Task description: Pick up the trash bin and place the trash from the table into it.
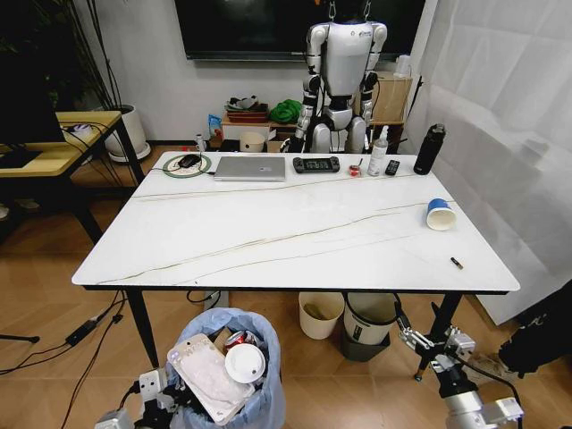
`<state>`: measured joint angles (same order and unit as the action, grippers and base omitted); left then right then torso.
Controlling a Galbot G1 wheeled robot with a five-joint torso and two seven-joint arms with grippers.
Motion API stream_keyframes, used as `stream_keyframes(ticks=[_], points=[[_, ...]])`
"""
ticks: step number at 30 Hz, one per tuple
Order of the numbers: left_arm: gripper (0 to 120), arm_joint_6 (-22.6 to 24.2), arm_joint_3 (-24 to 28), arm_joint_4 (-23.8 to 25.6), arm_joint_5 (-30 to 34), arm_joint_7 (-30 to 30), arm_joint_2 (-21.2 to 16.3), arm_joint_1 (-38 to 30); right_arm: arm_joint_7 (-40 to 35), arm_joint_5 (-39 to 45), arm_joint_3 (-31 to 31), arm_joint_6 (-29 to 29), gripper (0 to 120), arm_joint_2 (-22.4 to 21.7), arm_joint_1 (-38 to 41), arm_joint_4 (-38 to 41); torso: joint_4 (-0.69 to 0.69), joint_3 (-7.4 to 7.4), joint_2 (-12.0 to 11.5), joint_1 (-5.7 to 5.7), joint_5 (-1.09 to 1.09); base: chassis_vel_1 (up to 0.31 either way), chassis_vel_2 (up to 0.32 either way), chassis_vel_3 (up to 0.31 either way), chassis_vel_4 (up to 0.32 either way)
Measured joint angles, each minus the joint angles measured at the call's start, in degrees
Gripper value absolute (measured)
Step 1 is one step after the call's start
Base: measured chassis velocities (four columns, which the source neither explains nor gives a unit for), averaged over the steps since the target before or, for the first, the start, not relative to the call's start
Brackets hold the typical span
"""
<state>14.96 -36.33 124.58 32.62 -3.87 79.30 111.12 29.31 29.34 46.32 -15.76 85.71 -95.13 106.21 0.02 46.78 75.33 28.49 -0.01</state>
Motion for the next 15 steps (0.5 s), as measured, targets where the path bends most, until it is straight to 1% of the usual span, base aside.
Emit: stream_keyframes(ticks=[15], points=[[0, -0.3, 0.6, 0.4, -1.3, 0.1, 1.6, 0.5, 1.1, 2.8, -0.2, 0.2, 100, -1.0, 0.1, -0.6, 0.0, 0.0, 0.0, 0.0, 0.02, 0.0, 0.0, 0.0, 0.0]])
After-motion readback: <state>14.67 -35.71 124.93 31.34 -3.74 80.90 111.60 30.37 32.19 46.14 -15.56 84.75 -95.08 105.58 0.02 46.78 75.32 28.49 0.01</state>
